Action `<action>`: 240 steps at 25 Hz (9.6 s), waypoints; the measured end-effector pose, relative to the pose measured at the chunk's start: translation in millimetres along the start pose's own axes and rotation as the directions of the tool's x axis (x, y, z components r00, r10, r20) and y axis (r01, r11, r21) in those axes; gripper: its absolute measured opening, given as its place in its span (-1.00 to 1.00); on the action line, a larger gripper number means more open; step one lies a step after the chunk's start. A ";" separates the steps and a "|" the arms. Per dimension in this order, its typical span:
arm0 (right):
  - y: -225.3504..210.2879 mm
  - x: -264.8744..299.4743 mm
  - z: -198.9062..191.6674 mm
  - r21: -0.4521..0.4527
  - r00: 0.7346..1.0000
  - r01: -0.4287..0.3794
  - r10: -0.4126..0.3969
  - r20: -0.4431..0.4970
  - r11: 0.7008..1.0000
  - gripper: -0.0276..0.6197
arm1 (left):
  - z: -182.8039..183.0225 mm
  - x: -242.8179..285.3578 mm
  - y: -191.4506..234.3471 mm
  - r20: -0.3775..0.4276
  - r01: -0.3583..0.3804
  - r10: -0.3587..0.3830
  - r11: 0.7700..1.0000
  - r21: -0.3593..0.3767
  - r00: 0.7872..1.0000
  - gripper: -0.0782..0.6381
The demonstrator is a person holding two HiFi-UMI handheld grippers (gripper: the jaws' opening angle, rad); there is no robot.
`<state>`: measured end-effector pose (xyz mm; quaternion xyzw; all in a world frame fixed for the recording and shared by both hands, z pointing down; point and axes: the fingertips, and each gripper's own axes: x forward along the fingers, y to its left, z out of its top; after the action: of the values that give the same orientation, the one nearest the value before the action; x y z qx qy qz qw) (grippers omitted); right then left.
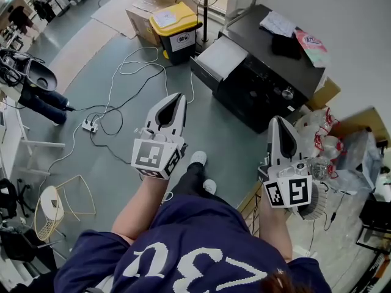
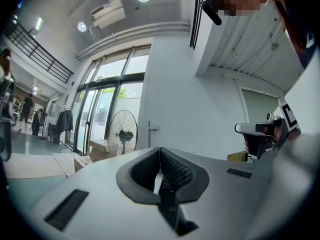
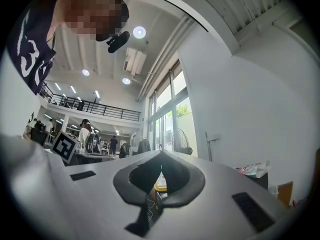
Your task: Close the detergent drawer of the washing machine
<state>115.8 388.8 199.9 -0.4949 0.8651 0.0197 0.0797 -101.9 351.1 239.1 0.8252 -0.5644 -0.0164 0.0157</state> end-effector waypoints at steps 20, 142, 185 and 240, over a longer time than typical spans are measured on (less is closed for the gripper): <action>-73.4 192.8 -30.2 -0.043 0.995 0.100 -0.100 0.000 0.994 -0.87 | 0.3 206.7 115.8 0.018 0.102 -0.102 0.995 0.002 0.995 -0.73; -72.6 338.4 -399.5 0.333 0.615 -0.296 0.446 -0.651 0.895 -0.72 | -312.4 373.8 214.4 -0.533 0.560 -0.558 0.809 -0.178 0.636 -0.43; -155.4 375.8 -399.1 0.227 0.701 -0.178 0.285 -0.654 0.957 -0.70 | -309.4 460.2 194.5 -0.525 0.557 -0.525 0.823 -0.112 0.670 -0.43; -255.0 387.3 -405.2 0.155 0.753 0.180 -0.035 -0.658 0.971 -0.86 | -311.0 561.0 178.5 -0.497 0.505 -0.476 0.859 -0.084 0.726 -0.44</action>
<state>94.3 -117.3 550.1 -0.5088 0.8058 -0.2485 -0.1731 -50.9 -234.2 552.4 0.9200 -0.3026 0.2106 0.1330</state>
